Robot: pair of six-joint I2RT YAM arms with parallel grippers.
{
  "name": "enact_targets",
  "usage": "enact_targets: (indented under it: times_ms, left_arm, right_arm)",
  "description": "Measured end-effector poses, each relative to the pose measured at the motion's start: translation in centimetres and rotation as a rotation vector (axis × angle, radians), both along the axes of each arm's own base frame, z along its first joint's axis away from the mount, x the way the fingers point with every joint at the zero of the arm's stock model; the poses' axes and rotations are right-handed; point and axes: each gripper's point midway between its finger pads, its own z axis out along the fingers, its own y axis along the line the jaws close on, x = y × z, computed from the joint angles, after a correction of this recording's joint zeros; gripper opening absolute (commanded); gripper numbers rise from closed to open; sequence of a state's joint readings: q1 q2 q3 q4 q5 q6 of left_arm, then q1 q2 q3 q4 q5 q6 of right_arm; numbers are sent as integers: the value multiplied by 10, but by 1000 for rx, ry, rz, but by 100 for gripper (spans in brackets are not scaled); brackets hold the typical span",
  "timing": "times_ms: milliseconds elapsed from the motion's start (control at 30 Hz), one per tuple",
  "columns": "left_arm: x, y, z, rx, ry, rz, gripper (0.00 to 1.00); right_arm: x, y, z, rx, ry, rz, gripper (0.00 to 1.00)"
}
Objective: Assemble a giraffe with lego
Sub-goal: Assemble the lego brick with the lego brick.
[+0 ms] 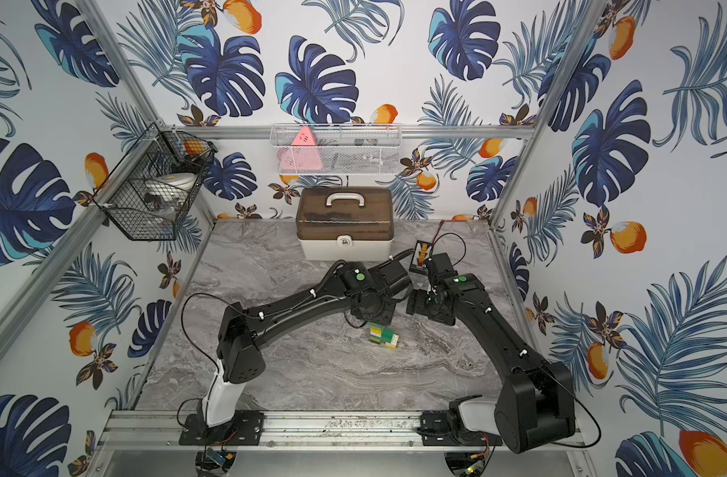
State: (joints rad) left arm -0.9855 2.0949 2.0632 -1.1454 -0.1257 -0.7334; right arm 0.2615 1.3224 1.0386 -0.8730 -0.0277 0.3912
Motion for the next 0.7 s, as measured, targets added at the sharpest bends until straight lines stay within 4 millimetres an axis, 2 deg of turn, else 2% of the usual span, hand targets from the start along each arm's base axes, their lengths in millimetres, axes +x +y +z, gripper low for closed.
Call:
enact_targets:
  times_ms: [267,333,500,700]
  left_arm:
    - [-1,1,3,-9,-1,0,57]
    - [-1,1,6,-13,-5,0,61]
    - [-1,6,22,-42,-26,2,72]
    - [6,19,42,-66,-61,12,77]
  right_arm:
    - [0,0,1,-2,-3,7,88]
    - [0,0,1,-2,-3,7,88]
    - [2,3,2,9,0,12,90]
    - [6,8,21,38,-51,48,93]
